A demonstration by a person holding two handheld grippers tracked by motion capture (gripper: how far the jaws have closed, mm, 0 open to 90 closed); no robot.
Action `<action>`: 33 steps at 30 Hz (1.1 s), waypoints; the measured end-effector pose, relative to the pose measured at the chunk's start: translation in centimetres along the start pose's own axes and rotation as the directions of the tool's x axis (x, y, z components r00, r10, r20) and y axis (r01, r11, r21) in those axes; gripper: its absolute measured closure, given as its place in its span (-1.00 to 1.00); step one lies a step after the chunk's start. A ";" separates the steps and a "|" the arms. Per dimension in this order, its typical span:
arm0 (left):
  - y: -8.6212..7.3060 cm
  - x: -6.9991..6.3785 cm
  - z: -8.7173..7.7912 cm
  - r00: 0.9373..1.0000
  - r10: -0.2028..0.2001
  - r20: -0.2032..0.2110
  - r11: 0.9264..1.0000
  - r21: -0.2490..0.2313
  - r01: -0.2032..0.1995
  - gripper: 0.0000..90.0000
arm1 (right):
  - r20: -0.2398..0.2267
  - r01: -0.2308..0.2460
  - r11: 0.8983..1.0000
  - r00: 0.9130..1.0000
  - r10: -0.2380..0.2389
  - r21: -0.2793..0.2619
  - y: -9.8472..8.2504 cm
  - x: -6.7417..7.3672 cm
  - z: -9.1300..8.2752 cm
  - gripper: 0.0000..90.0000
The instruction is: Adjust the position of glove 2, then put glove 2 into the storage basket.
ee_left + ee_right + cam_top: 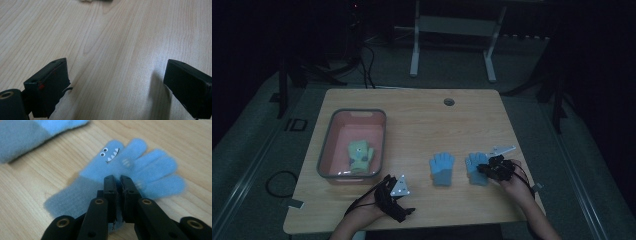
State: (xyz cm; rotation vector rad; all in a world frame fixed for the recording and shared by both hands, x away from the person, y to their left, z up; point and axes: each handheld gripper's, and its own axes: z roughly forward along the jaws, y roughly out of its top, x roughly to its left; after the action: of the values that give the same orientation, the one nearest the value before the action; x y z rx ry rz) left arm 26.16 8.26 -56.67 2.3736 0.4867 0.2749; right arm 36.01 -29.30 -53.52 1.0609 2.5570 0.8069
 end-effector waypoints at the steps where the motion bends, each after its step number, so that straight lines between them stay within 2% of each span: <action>1: 0.0 0.0 0.0 1.000 0.001 0.000 1.000 0.001 -0.001 -0.86 | 0.002 0.003 1.000 1.000 -0.003 -0.006 0.1 0.0 -0.1 0.89; 4: 0.0 0.0 0.0 1.000 -0.001 0.000 1.000 -0.003 0.001 -0.86 | 0.009 -0.008 1.000 1.000 0.008 -0.018 0.5 0.1 -0.9 0.90; 10: 0.0 -0.1 0.0 1.000 0.000 0.001 1.000 0.000 0.000 -0.86 | 0.018 -0.007 0.997 1.000 0.009 -0.079 2.1 0.5 -3.1 0.90; 13: 0.0 -0.1 0.0 1.000 0.004 -0.001 1.000 0.005 -0.004 -0.86 | 0.005 -0.011 0.994 1.000 0.011 -0.111 3.2 0.9 -4.2 0.90; 15: 0.0 -0.1 0.0 1.000 0.004 -0.002 1.000 0.005 -0.004 -0.86 | 0.007 -0.002 0.993 1.000 0.003 -0.119 3.6 1.1 -4.5 0.90; 16: 0.0 -0.1 0.0 1.000 0.002 -0.001 1.000 0.002 -0.002 -0.86 | 0.008 0.004 0.991 1.000 -0.003 -0.136 4.3 1.5 -5.1 0.90; 20: -0.1 -0.2 0.0 1.000 0.002 -0.001 1.000 0.003 -0.002 -0.86 | -0.011 0.021 0.987 1.000 -0.023 -0.158 5.8 2.4 -5.9 0.90; 30: 0.0 -0.2 -0.1 1.000 0.006 -0.002 1.000 0.003 -0.006 -0.86 | -0.038 0.044 0.982 0.998 -0.051 -0.183 8.6 4.8 -6.1 0.90; 33: 0.0 -0.2 -0.1 1.000 0.007 -0.001 1.000 0.003 -0.007 -0.86 | -0.057 0.041 0.981 0.997 -0.052 -0.188 9.8 6.1 -5.7 0.90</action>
State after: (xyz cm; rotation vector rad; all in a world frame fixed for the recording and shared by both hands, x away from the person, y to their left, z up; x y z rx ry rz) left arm 25.96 8.23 -56.65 2.3791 0.4796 0.2788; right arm 34.89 -21.48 -43.33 0.9289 2.4860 1.0591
